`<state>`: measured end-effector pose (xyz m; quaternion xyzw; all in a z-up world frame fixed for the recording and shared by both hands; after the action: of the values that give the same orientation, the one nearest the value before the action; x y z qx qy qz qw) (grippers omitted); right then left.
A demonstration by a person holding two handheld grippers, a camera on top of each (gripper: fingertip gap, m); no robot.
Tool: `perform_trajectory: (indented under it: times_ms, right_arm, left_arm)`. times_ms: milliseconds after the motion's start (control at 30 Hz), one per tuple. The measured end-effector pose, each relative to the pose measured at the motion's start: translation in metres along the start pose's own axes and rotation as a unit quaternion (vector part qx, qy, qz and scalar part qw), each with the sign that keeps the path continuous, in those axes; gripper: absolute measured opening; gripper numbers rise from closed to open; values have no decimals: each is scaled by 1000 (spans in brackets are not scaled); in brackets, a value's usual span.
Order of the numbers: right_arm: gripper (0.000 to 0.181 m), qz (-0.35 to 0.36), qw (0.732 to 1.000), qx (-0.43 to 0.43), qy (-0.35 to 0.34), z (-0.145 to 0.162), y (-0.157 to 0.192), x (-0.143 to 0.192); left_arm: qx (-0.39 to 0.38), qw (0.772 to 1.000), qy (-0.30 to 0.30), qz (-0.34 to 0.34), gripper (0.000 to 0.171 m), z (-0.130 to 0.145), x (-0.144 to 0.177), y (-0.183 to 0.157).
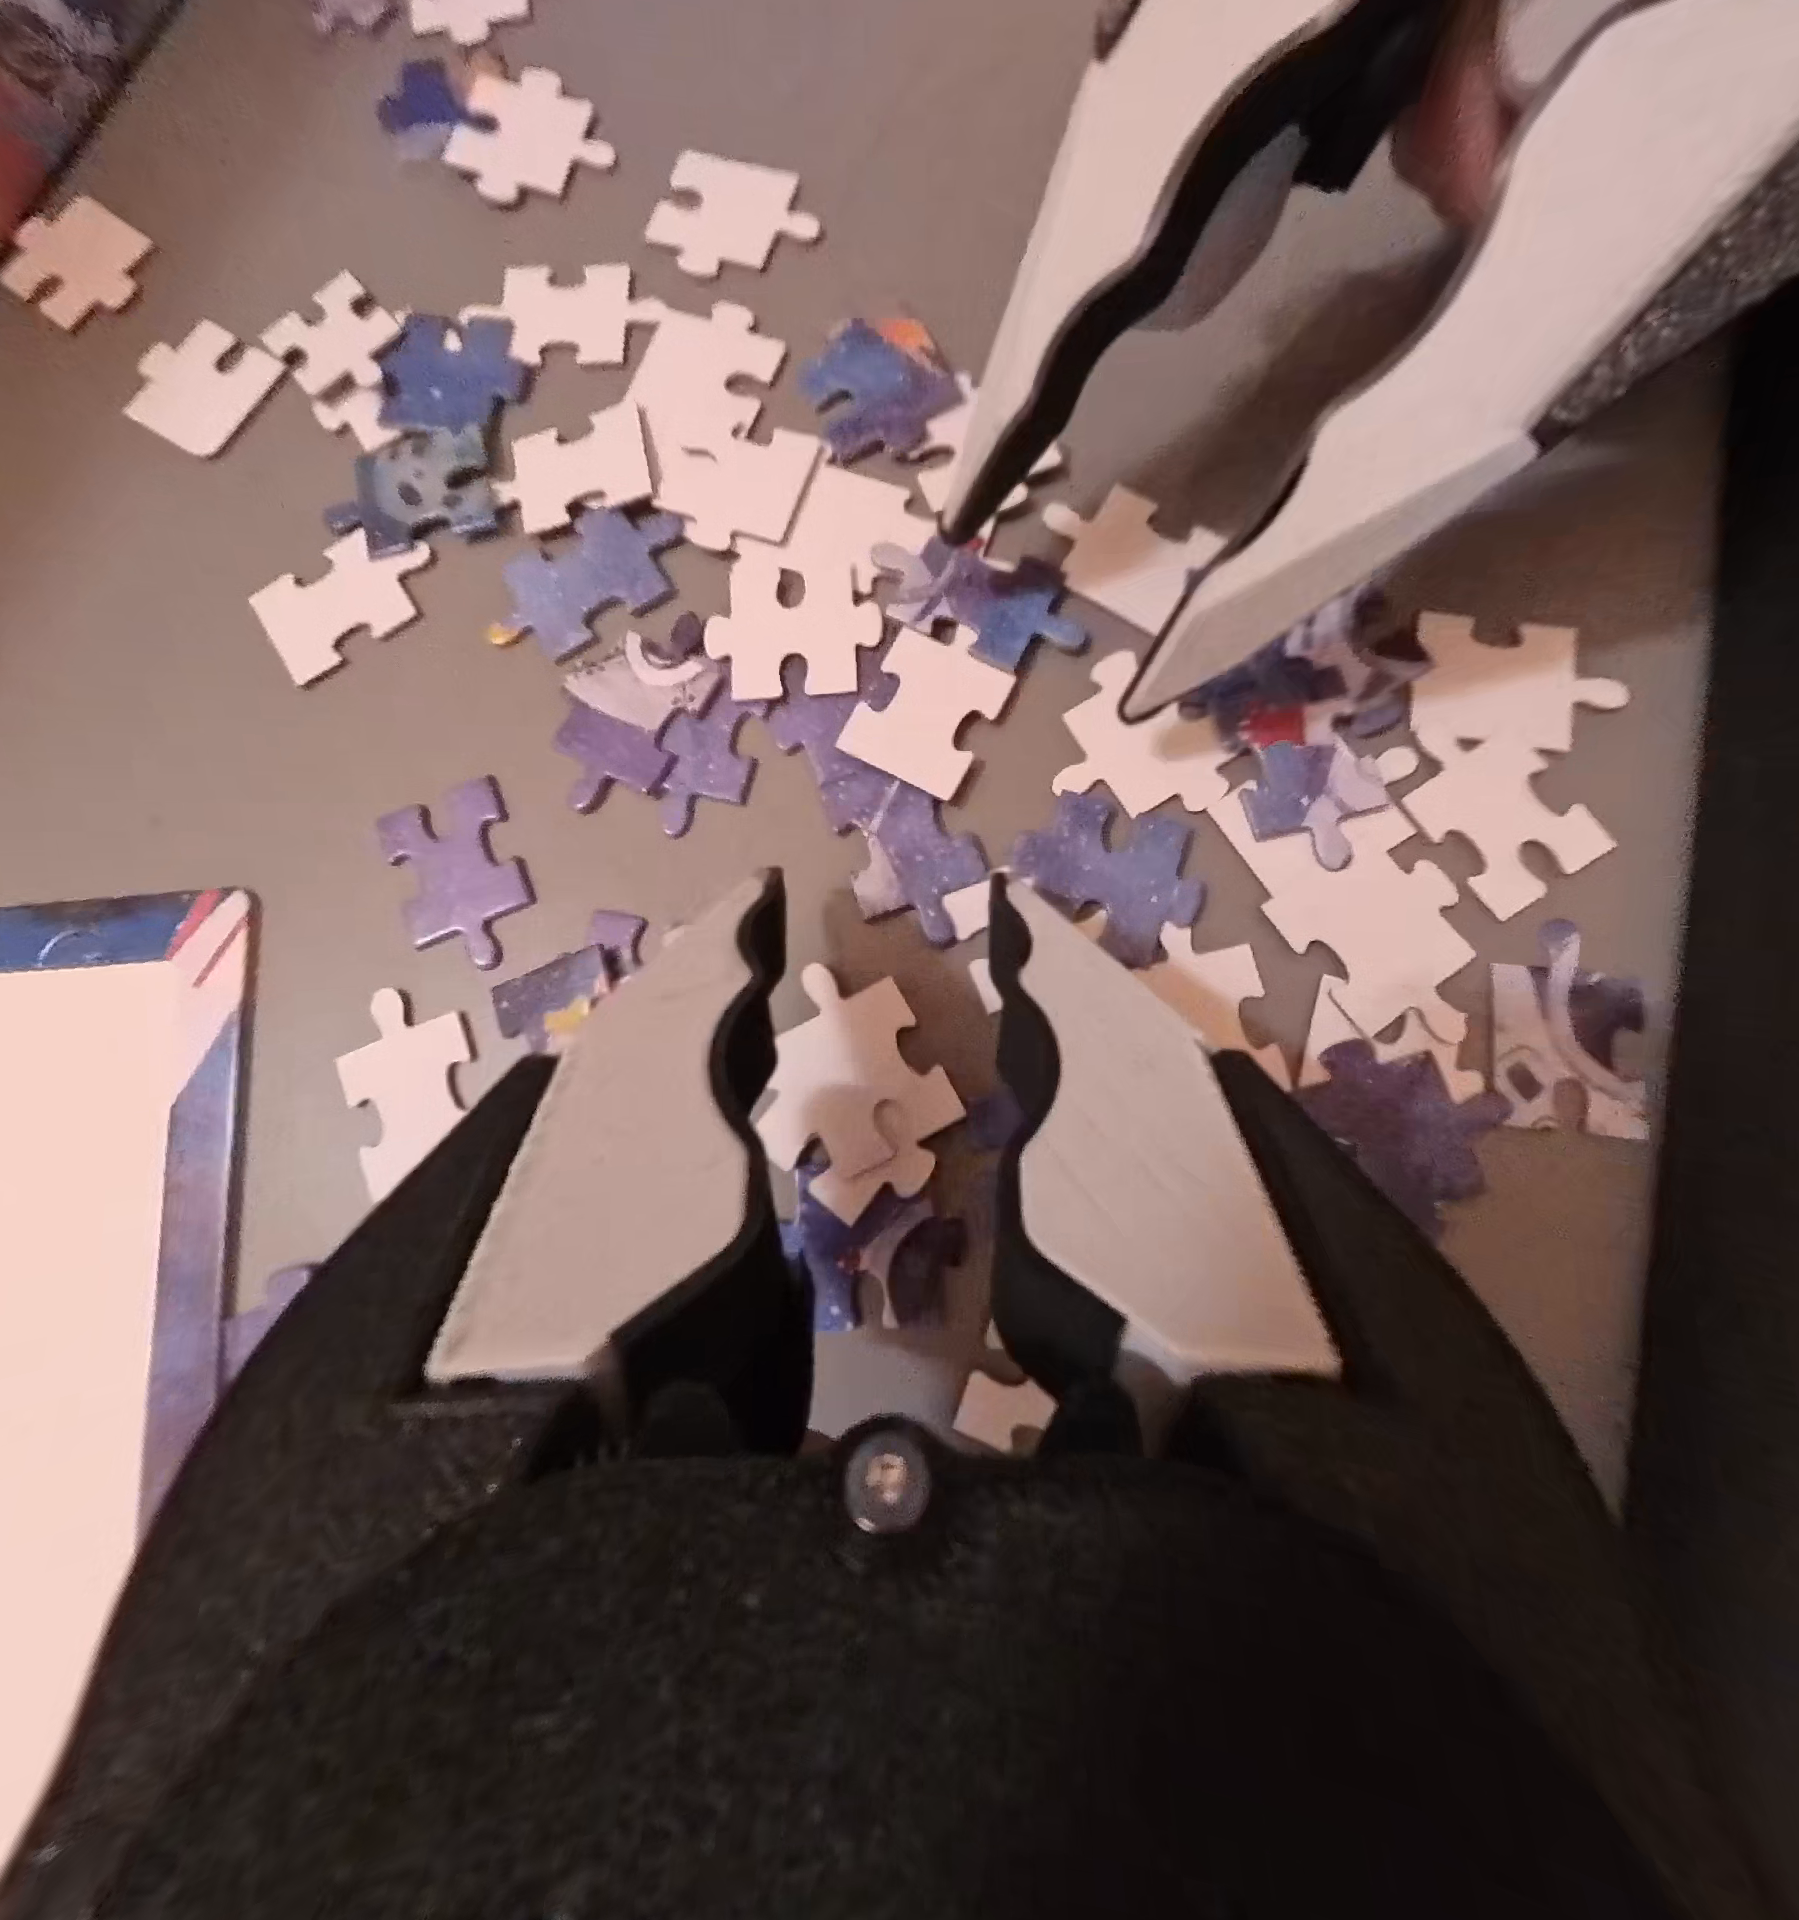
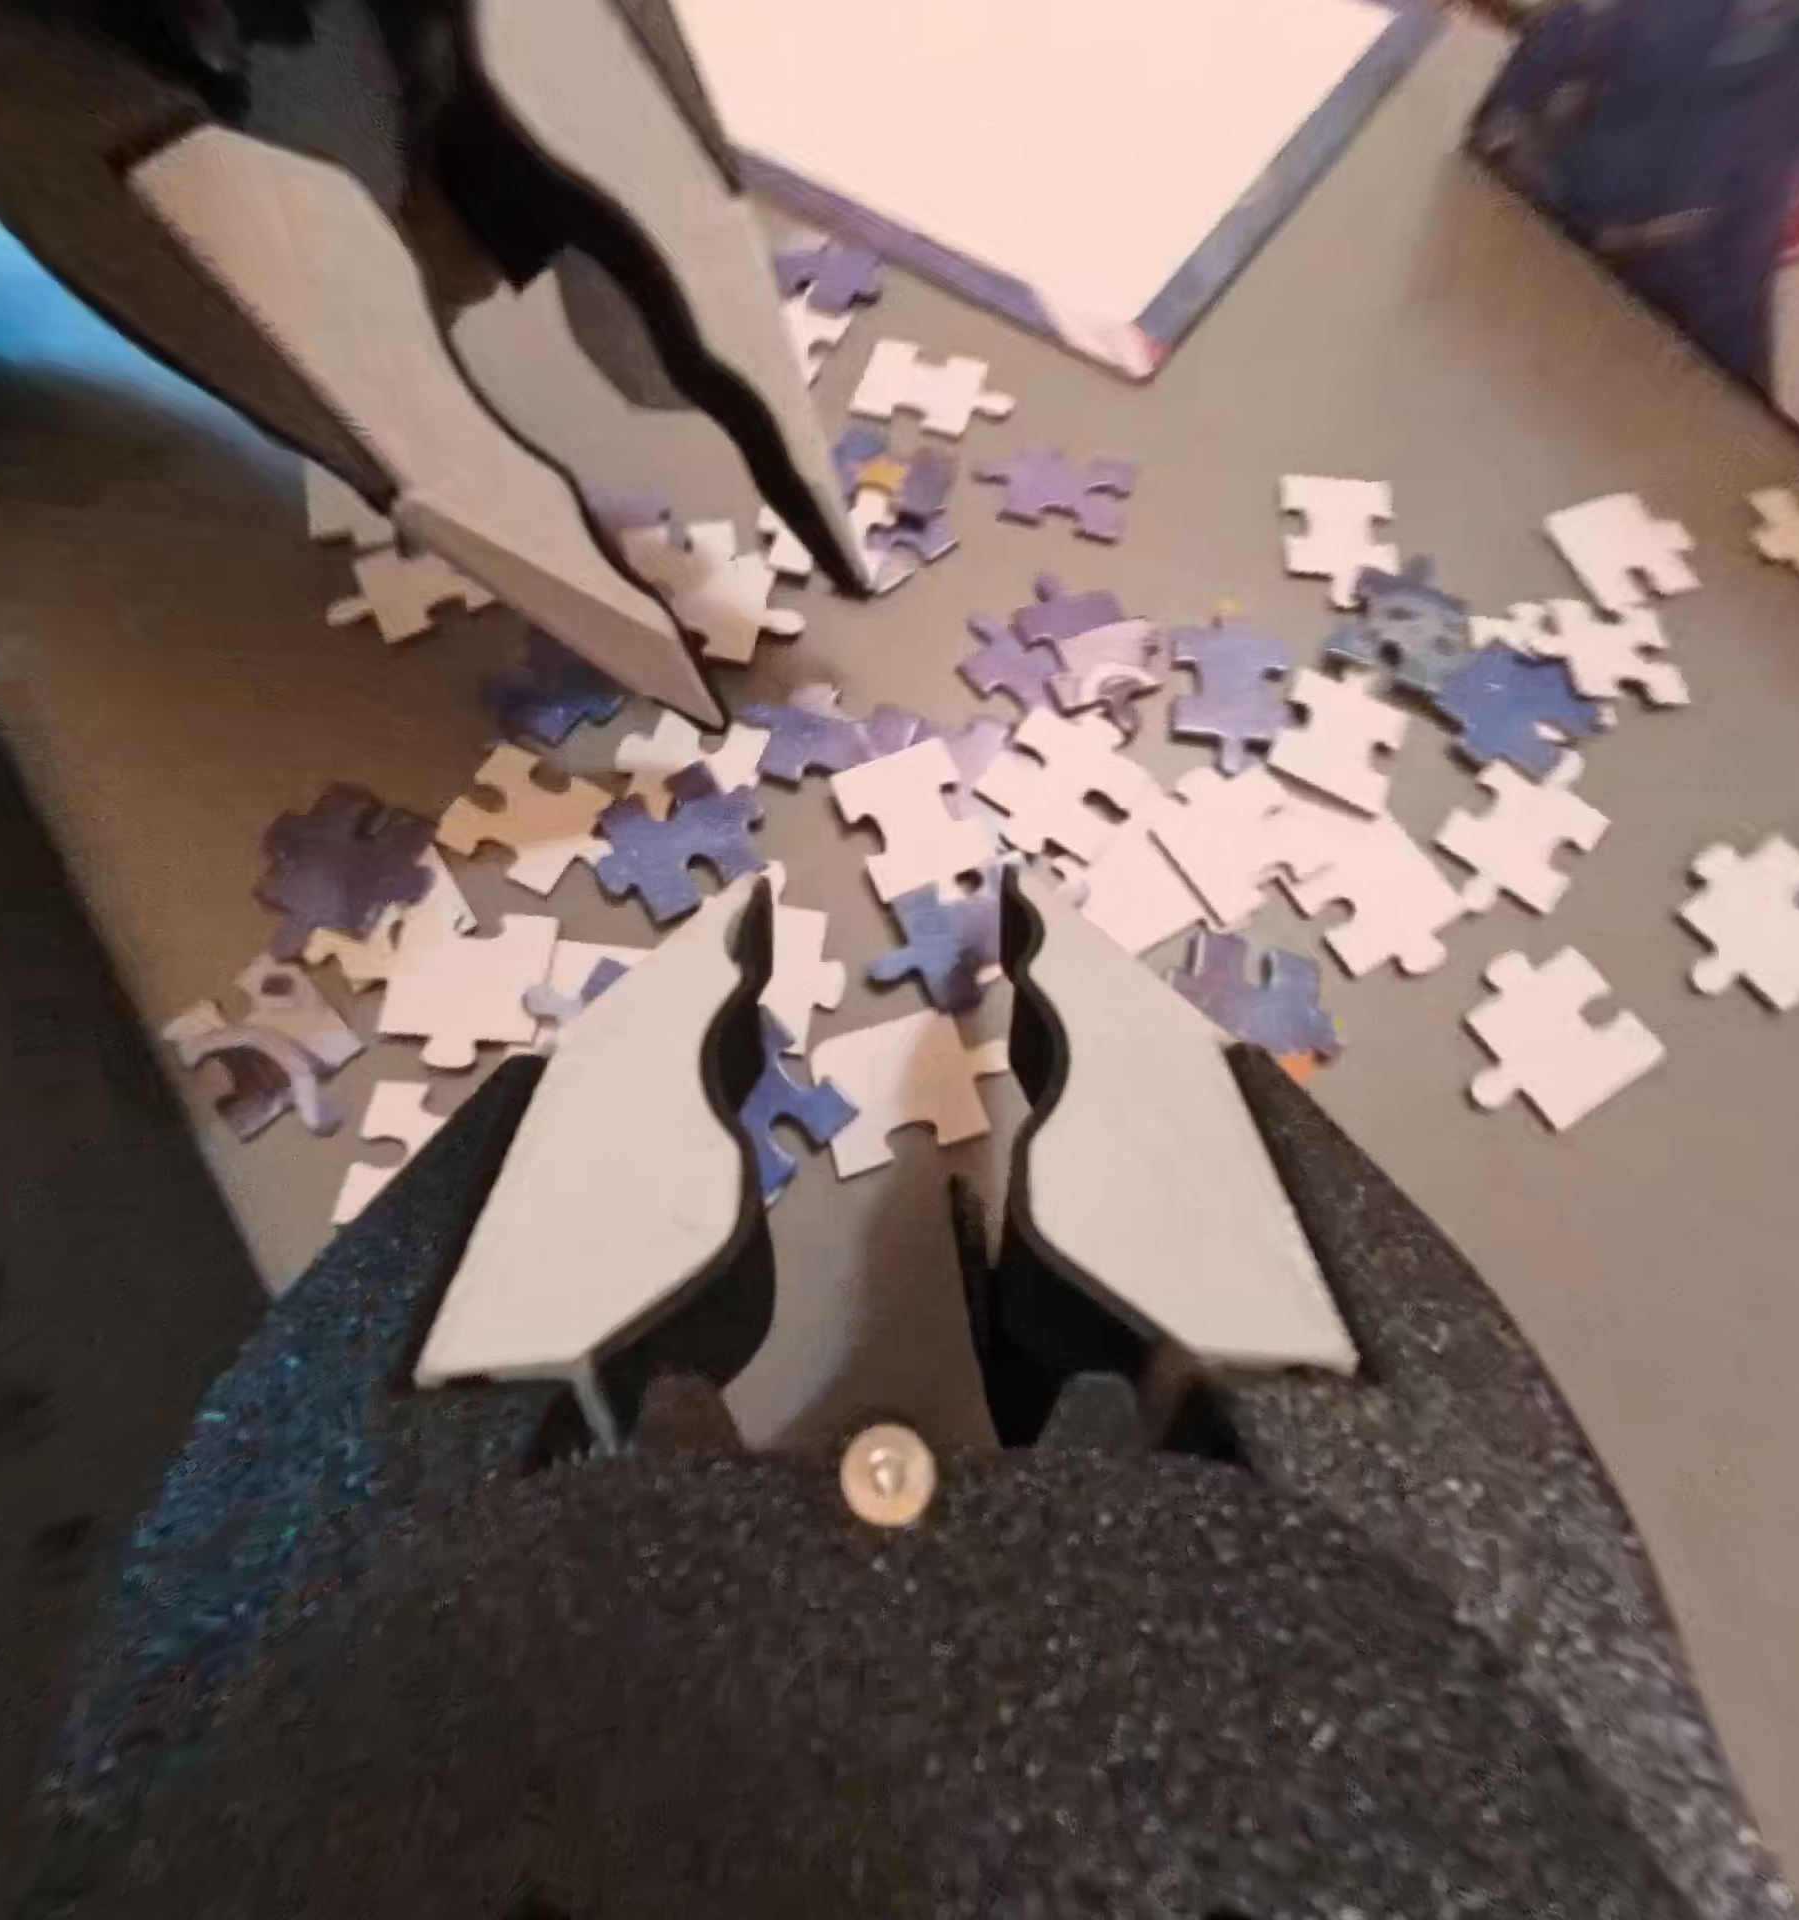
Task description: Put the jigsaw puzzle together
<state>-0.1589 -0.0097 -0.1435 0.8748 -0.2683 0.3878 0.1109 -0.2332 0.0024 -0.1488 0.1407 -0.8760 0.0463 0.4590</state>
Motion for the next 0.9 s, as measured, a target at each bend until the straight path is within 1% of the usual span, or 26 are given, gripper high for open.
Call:
perform_trajectory:
  times_ms: [33, 67, 100, 167, 200, 233, 267, 333, 367, 400, 433, 467, 500, 567, 600, 633, 667, 767, 833, 867, 900]
  right_arm:
    - [47, 4, 999, 36, 31, 0, 1, -8]
    - [48, 12, 997, 67, 47, -4, -1, -14]
    - [47, 0, 995, 84, 53, -10, -1, -20]
    - [46, -56, 990, 87, 95, -8, 1, -30]
    - [42, -77, 989, 73, 101, -10, -1, -31]
    - [33, -86, 989, 65, 106, -11, -6, -31]
    - [21, -89, 988, 67, 109, -9, -9, -29]
    - [12, -100, 987, 66, 111, -3, -13, -24]
    - [11, -96, 987, 60, 116, 1, -17, -21]
    - [2, -80, 989, 54, 116, 6, -24, -16]
    - [0, -71, 990, 46, 109, 9, -30, -10]
    - [0, -83, 992, 33, 93, 10, -29, -2]
    - [0, -101, 992, 15, 69, 8, -27, 5]
    - [0, -100, 995, -12, 27, 2, -31, 9]
    - [5, -96, 995, -18, 14, -2, -32, 6]
    - [17, -96, 995, -19, 10, -5, -30, 1]
    - [28, -97, 995, -17, 15, -7, -28, -5]
    - [47, -117, 992, -19, 37, -7, -22, -21]
    - [53, -156, 985, -58, 36, -7, -21, -25]
    - [53, -184, 980, -76, 20, -12, -18, -22]
    - [47, -214, 973, -87, -3, -19, -14, -15]
  left_arm:
    - [0, 1000, 16, -5, 38, 3, -7, -1]
    - [8, 1000, 20, 0, 36, 3, -11, -2]
    - [22, 1000, 12, 11, 34, 0, -13, -4]
    - [46, 999, 7, 25, 33, -2, -16, -4]
    - [53, 998, 5, 28, 33, -2, -17, -4]
    - [61, 998, 3, 32, 33, -3, -18, -4]
    - [65, 997, 3, 36, 35, -2, -18, -5]
    - [63, 996, -1, 55, 50, -2, -17, -11]
    - [59, 997, -1, 53, 49, -2, -17, -12]
    - [54, 998, 0, 42, 43, -1, -17, -9]
    - [53, 998, 0, 40, 42, -2, -17, -8]
    - [54, 998, 1, 35, 36, -2, -18, -6]
    - [55, 998, 2, 31, 26, -2, -18, -5]
    - [46, 998, 5, 33, 22, -2, -18, -5]
    - [37, 999, 6, 28, 22, -2, -17, -5]
    - [26, 999, 8, 22, 22, -2, -17, -6]
    - [9, 1000, 10, 12, 21, -2, -15, -5]
    - [-34, 999, 8, -30, 21, -2, -10, -1]
    - [-39, 999, -20, -32, 21, -11, -3, -2]
    - [-35, 999, -30, -24, 21, -14, 0, -4]
    - [-33, 999, -35, -18, 21, -15, 2, -5]
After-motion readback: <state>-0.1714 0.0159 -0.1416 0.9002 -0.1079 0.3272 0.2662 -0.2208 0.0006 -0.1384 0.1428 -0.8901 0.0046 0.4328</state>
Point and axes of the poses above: each gripper's, where its closed fingertips meet, x back along the fingers, z out of its underside, y = z × x across the jaws, the point moved 2 cm from there along x, back along the fingers, and after that the axes turned 8 degrees about y, right-handed, at the moved point
